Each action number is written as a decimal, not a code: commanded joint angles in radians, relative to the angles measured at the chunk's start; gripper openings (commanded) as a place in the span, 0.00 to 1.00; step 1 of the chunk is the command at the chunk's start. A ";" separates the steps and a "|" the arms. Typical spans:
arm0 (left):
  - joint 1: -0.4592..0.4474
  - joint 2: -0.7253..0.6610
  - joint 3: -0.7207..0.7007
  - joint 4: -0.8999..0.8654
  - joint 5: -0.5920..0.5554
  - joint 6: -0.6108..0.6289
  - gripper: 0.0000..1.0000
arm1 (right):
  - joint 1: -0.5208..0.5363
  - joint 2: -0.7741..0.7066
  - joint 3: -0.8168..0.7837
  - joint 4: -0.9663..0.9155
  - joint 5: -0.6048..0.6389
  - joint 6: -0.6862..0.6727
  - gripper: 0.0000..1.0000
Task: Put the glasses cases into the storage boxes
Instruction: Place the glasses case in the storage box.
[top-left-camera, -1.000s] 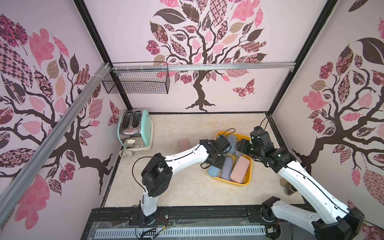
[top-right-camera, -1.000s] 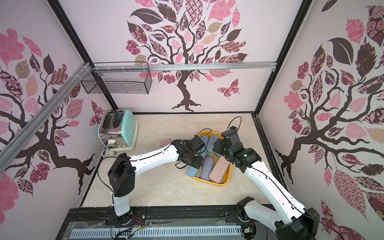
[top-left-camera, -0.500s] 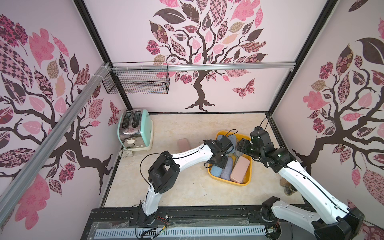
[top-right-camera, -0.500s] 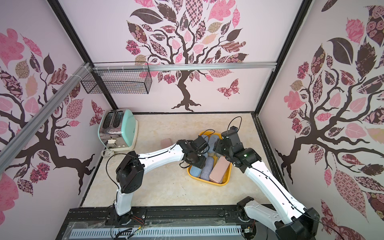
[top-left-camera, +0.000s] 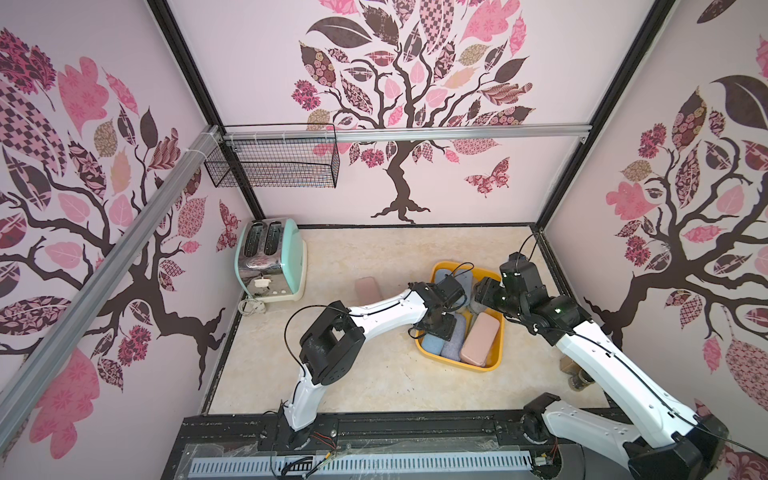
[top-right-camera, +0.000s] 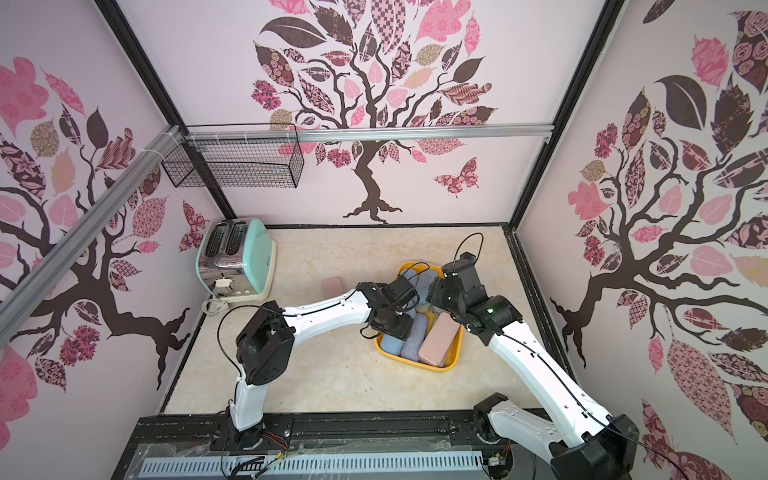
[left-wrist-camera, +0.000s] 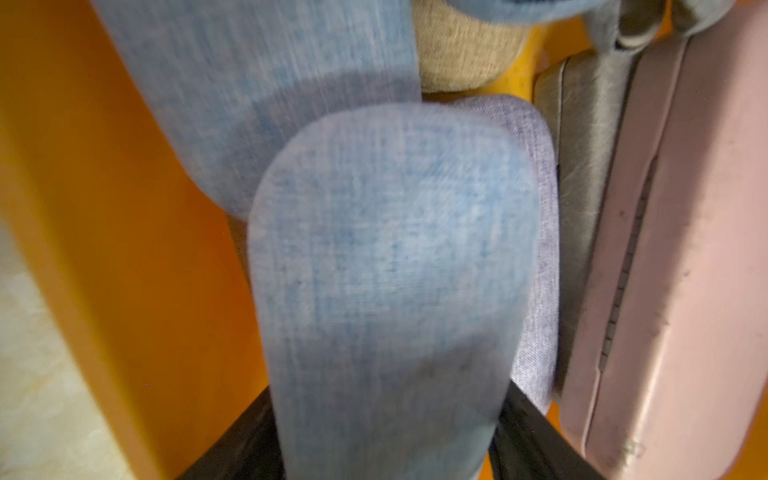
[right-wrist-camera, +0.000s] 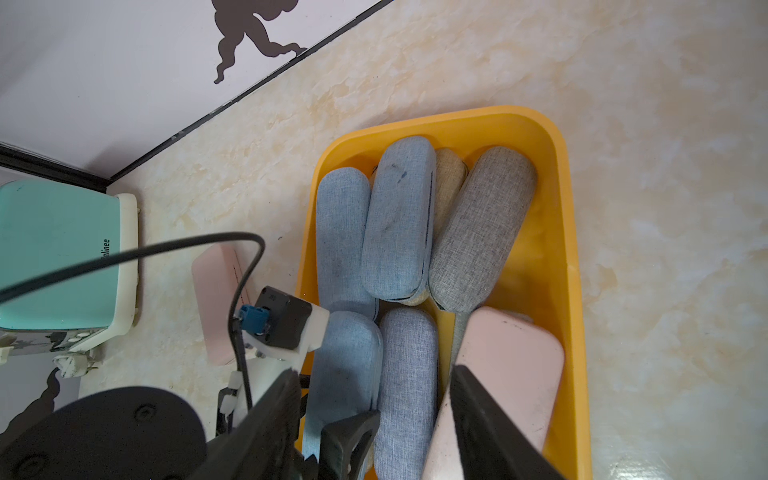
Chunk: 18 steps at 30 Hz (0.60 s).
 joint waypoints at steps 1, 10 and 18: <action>-0.005 0.004 -0.023 -0.004 0.018 -0.024 0.72 | -0.003 -0.001 0.024 -0.035 0.025 -0.012 0.62; -0.005 -0.073 0.016 -0.023 0.034 -0.050 0.74 | -0.003 -0.022 0.043 -0.064 0.040 -0.025 0.64; 0.015 -0.267 0.009 -0.033 -0.036 -0.067 0.79 | -0.003 -0.027 0.113 -0.088 0.026 -0.066 0.66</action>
